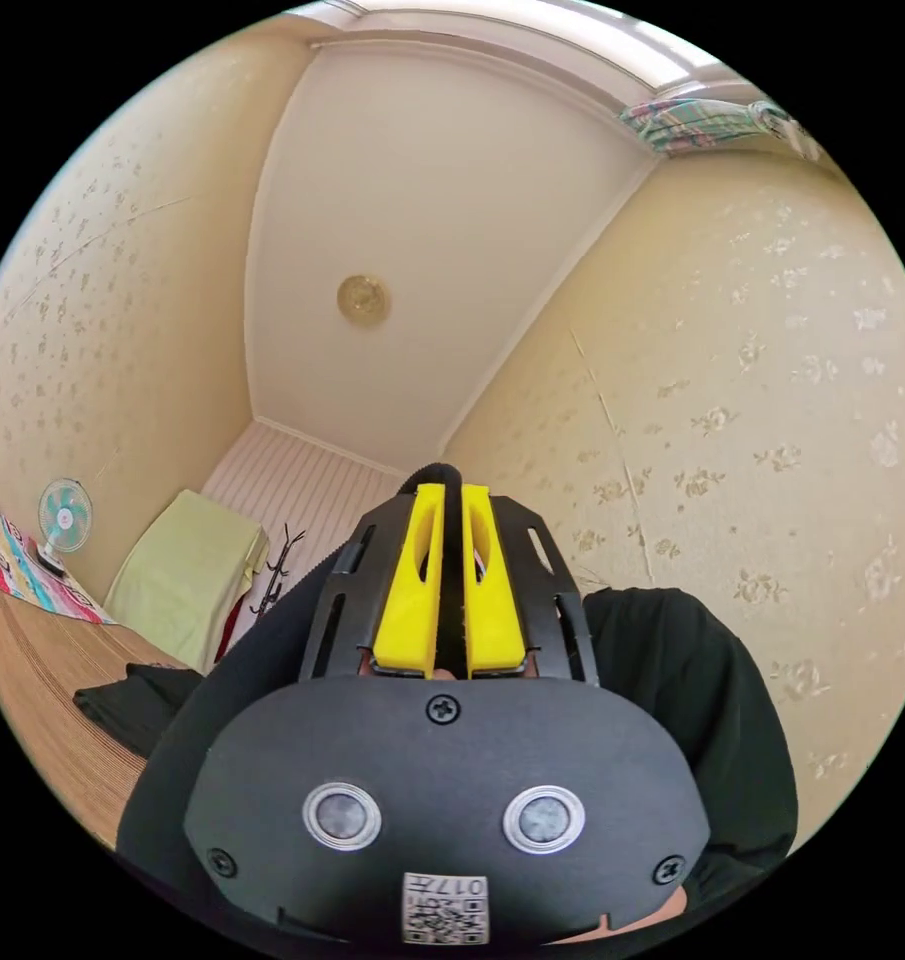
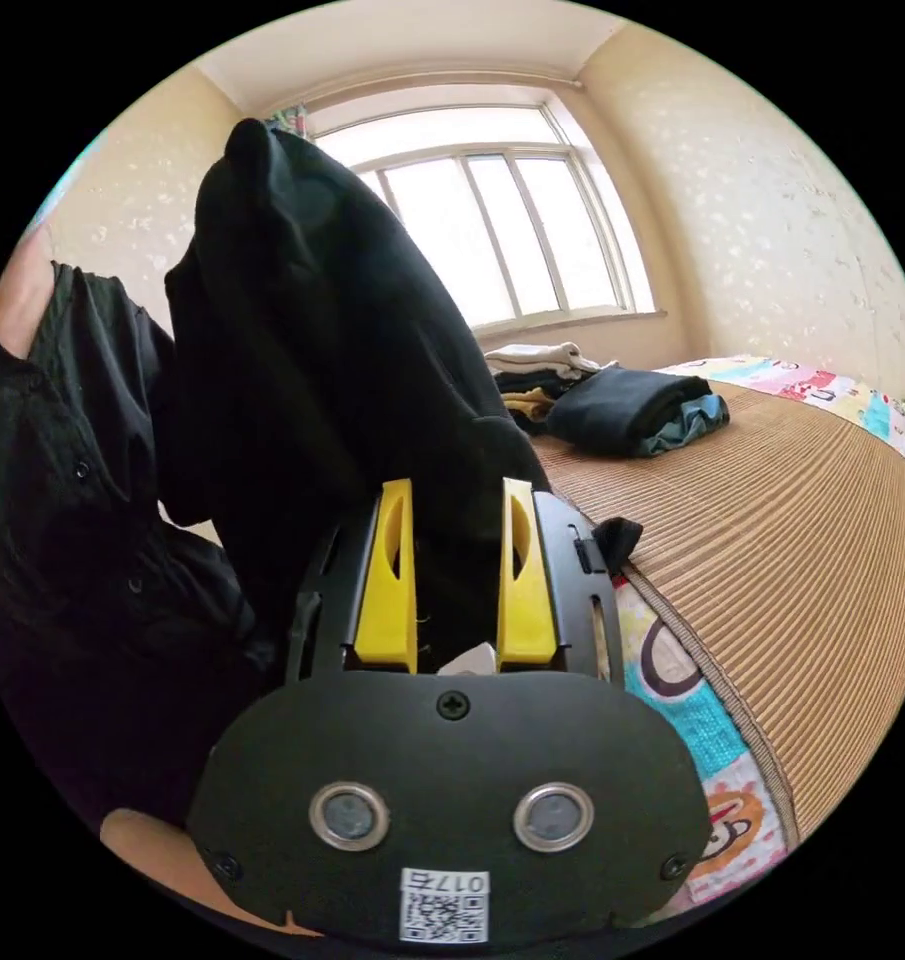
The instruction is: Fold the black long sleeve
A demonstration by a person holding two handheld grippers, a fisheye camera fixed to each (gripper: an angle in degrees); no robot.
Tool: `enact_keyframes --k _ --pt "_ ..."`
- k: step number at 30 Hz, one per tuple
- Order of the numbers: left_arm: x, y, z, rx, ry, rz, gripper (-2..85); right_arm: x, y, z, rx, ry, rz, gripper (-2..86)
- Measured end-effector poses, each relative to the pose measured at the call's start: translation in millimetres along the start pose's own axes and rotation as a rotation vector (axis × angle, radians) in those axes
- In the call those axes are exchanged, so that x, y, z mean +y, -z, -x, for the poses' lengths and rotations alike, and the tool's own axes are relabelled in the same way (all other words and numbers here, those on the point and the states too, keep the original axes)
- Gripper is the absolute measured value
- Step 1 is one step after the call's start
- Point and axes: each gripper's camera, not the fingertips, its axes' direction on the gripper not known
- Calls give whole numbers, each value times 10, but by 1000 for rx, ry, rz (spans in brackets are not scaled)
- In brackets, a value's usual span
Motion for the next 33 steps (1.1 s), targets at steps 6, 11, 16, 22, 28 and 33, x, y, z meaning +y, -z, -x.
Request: enact_keyframes --k 6,11,16,22,28,33 --pt "-49 -393 62 126 30 25 25 -125 -108 88 130 -51 -34 75" --pt "-310 -429 -230 -23 -60 54 24 -425 1019 68 560 -269 -258 39" --pt "-514 -441 -468 -642 -80 102 22 -974 2466 1099 979 -237 -795 34" --pt "-370 -1065 -130 -973 -227 9 15 -1616 2388 1913 1297 25 -1022 34" --pt "-1471 -1760 1878 -1271 -141 127 25 -2754 2764 272 1425 -75 -767 38" --pt "-2018 -1764 4163 -1804 114 501 54 -3013 2974 -2921 1207 -479 -203 61"
